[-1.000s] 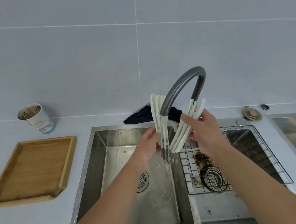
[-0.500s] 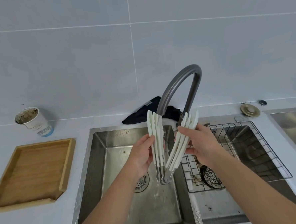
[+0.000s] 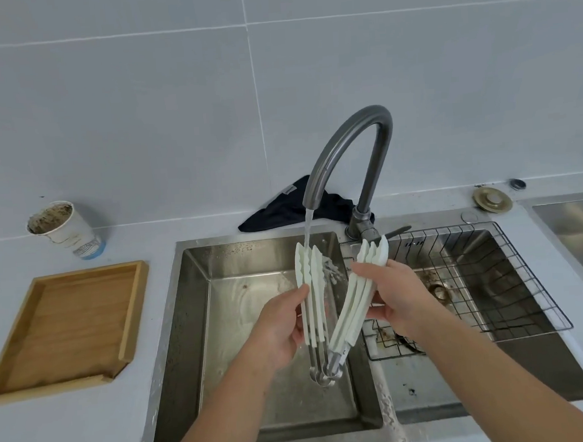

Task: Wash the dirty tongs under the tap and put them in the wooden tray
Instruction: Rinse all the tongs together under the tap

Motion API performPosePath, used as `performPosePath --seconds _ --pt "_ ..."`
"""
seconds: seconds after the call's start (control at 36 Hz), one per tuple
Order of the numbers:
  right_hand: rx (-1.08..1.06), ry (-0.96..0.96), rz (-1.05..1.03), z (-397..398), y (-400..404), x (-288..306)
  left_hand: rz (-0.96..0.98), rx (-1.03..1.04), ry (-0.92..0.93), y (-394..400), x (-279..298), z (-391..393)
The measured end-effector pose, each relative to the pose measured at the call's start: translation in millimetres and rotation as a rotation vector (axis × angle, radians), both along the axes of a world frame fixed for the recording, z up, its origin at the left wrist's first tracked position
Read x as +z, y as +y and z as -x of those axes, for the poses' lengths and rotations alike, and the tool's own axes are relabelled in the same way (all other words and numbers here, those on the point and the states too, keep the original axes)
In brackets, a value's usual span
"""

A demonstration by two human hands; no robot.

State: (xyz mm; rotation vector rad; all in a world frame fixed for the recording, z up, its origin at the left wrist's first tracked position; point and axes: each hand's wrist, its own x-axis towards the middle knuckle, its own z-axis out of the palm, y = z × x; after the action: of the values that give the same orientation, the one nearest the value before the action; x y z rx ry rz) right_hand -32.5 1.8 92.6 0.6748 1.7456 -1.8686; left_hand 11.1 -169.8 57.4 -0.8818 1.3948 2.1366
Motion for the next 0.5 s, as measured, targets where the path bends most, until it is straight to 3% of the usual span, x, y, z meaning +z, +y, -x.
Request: performPosePath --seconds 0.5 --pt "-0.061 -0.141 0.007 -22 13 -26 0.062 -0.133 -0.035 10 -18 -23"
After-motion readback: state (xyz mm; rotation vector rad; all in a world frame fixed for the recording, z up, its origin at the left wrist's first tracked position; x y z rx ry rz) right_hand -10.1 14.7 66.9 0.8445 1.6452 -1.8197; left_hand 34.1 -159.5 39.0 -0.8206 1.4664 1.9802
